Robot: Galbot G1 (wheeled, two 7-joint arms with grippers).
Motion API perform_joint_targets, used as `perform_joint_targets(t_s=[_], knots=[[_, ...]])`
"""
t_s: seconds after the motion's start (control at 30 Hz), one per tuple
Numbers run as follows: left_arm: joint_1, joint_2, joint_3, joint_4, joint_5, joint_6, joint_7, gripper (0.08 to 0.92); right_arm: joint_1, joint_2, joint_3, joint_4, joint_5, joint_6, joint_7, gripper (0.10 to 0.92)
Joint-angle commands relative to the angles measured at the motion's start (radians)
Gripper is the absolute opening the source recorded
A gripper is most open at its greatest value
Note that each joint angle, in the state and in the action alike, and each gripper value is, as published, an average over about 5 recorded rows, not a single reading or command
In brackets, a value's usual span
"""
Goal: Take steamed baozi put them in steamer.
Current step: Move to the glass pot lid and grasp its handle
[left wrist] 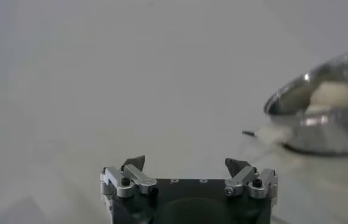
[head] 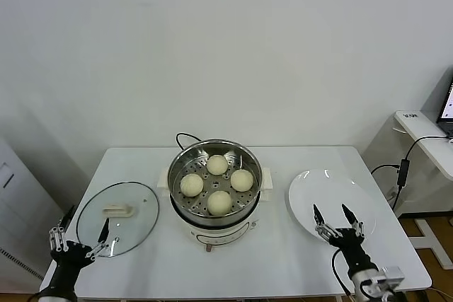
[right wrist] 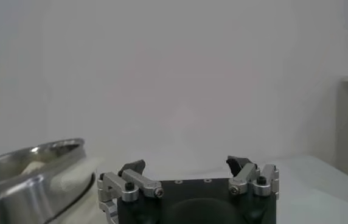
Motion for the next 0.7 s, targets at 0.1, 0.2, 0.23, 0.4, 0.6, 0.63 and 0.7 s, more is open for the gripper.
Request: perform_joint_targets(t_s=[0.1,0.2,0.23,0.4,0.6,0.63,0.7], knots=[[-0.105,0.131,-0.029,0.304,0.746,-0.249,-0.255,0.823,-0.125,0.064,0.076,0.057,-0.045,0.010,-0.051,0.823],[-0.160,0.142,0.001,0.357,0.808,-0.230,-0.271,0.823,-0.133,0.063,0.086,0.057,-0.041,0.017,-0.061,0.823],[-0.178,0.144,0.010,0.372,0.817,-0.221,-0.274,0.823,-0.138,0.062,0.090,0.055,-0.037,0.019,-0.065,0.823],[-0.260,0.145,0.040,0.430,0.862,-0.185,-0.286,0.823,-0.163,0.054,0.112,0.050,0.002,0.017,-0.072,0.823],[-0.341,0.151,0.059,0.496,0.922,-0.134,-0.291,0.823,-0.181,0.058,0.129,0.057,0.009,0.019,-0.074,0.823],[-0.351,0.151,0.060,0.506,0.930,-0.126,-0.292,0.823,-0.182,0.059,0.130,0.060,0.009,0.019,-0.075,0.823],[-0.372,0.151,0.062,0.527,0.936,-0.110,-0.294,0.823,-0.184,0.059,0.132,0.066,0.010,0.016,-0.074,0.823]])
